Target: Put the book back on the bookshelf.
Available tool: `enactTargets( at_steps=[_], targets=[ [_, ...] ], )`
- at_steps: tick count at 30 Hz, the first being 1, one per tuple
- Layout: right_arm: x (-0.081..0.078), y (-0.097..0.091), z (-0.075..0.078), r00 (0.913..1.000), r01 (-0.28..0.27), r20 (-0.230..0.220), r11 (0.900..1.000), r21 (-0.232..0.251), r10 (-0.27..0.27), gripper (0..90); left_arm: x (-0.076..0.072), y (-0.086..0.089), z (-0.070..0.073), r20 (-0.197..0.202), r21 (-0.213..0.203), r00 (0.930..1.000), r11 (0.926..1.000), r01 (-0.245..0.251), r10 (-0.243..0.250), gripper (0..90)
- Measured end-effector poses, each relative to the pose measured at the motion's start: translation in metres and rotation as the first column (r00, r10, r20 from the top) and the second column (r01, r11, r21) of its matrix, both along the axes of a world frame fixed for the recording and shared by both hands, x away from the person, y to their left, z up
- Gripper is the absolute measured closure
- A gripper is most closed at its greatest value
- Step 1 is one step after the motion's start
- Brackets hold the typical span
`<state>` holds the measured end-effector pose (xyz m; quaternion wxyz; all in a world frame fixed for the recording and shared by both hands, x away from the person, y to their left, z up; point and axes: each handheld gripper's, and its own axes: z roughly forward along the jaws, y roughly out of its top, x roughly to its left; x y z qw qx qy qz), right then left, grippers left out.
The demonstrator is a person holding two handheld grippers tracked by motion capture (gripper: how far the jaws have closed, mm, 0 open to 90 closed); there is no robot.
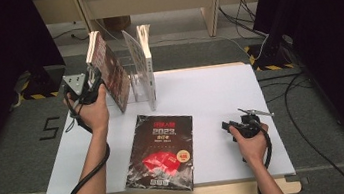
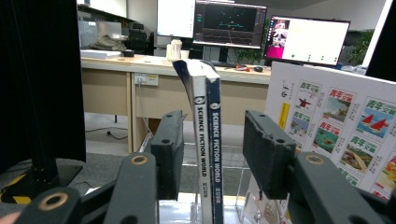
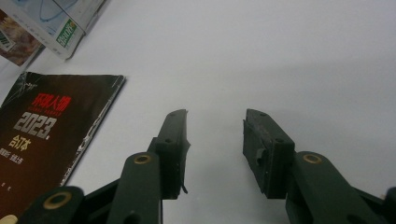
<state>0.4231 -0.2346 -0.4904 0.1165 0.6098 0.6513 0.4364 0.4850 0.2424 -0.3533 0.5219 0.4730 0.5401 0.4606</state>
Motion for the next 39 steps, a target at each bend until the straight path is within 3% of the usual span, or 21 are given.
enactTargets(
  at_steps=[10, 18, 22, 24, 34, 39],
  targets=[
    [0.000, 0.001, 0.001, 1.0000, -0.001, 0.003, 1.0000, 0.006, 0.000, 60.1, 0.000, 0.004, -0.005, -0.045, -0.017, 0.9982, 0.9991, 0.040, -0.040, 56.5],
    [-0.001, 0.005, 0.002, 1.0000, -0.005, -0.002, 1.0000, 0.001, 0.005, 60.1, -0.004, 0.010, -0.010, -0.119, -0.034, 0.9903, 0.9970, 0.069, -0.073, 53.9],
    [-0.002, 0.006, 0.004, 1.0000, -0.001, -0.006, 1.0000, 0.009, 0.001, 60.1, -0.006, 0.013, -0.013, -0.171, -0.045, 0.9799, 0.9943, 0.097, -0.103, 52.0],
    [-0.001, 0.006, 0.005, 0.9999, -0.006, 0.010, 0.9999, -0.009, 0.006, 60.1, -0.006, 0.016, -0.014, -0.196, -0.052, 0.9739, 0.9930, 0.106, -0.114, 50.1],
    [-0.002, 0.006, 0.007, 0.9999, -0.009, 0.007, 1.0000, -0.004, 0.009, 60.1, -0.014, 0.021, -0.024, -0.261, -0.068, 0.9545, 0.9890, 0.132, -0.145, 48.1],
    [-0.001, 0.007, 0.008, 1.0000, -0.007, -0.004, 1.0000, -0.006, 0.007, 60.0, -0.018, 0.021, -0.031, -0.303, -0.077, 0.9373, 0.9847, 0.156, -0.172, 47.0]
  ],
)
